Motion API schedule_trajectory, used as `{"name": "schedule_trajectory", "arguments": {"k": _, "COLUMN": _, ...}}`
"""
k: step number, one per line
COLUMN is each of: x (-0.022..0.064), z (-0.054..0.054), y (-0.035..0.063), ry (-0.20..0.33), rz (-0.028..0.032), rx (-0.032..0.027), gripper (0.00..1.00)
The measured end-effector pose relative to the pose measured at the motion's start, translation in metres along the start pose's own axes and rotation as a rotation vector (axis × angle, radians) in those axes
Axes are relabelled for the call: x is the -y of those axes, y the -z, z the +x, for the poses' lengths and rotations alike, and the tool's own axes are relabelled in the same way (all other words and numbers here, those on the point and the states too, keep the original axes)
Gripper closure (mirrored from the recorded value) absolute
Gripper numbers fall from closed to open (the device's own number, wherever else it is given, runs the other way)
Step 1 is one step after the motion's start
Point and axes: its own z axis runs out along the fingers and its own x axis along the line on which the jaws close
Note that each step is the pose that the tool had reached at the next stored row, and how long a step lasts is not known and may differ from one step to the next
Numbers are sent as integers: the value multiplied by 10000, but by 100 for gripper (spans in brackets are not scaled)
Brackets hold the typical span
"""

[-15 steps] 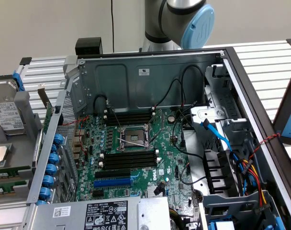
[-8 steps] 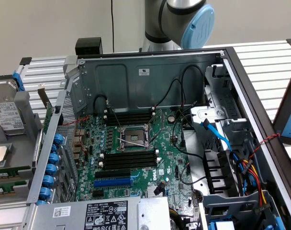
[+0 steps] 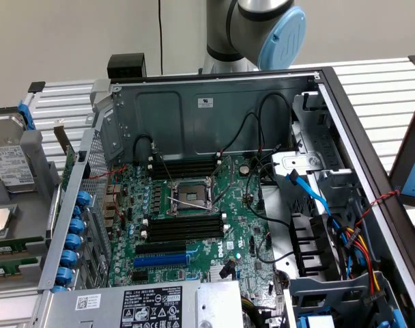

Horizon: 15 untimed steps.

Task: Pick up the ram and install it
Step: 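Pick up the ram and move it above insertion slot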

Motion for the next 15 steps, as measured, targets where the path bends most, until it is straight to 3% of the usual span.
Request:
{"name": "schedule_trajectory", "arguments": {"k": 8, "x": 7, "z": -6, "y": -142, "ry": 55, "rz": 3, "rx": 6, "gripper": 82}}
{"name": "schedule_trajectory", "arguments": {"k": 15, "x": 2, "z": -12, "y": -270, "ry": 475, "rz": 22, "rx": -13, "gripper": 82}}
